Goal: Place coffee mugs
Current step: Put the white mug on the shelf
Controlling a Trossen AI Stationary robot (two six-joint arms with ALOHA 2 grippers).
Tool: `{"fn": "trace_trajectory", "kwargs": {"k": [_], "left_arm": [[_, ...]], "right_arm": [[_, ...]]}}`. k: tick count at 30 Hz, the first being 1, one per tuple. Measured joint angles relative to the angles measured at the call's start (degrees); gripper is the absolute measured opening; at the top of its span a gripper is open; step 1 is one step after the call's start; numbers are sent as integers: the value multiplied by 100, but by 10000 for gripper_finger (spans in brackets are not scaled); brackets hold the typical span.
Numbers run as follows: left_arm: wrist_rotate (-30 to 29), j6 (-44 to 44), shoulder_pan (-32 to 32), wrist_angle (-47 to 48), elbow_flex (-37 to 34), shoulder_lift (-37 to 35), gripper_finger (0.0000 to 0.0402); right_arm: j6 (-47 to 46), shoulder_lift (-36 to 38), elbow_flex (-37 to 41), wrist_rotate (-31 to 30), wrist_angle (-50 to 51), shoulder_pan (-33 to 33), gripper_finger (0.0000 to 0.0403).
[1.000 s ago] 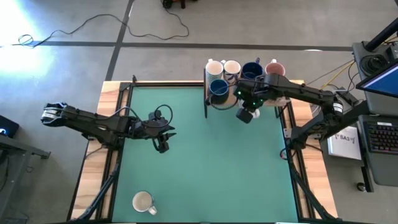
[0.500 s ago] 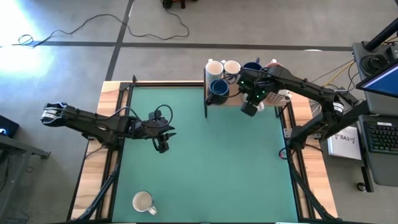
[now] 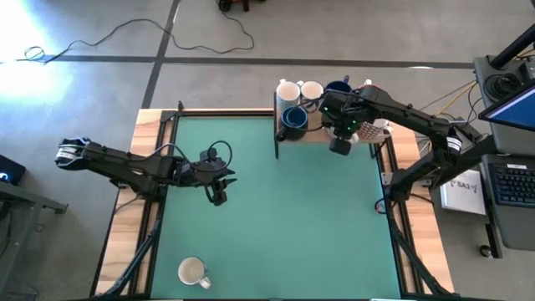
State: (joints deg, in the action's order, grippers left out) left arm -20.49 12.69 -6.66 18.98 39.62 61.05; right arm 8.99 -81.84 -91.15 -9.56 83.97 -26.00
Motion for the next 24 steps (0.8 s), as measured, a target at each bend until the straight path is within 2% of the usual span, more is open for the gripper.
{"fn": "trace_trajectory", "kwargs": {"k": [7,24], "left_arm": [[0,0,0,0,0,0,95],[0,0,0,-2,0,1,95]], "right_arm": [[-153,9,-7,263,389,9,13],[-141,11,-29,333,524,9,13]]}}
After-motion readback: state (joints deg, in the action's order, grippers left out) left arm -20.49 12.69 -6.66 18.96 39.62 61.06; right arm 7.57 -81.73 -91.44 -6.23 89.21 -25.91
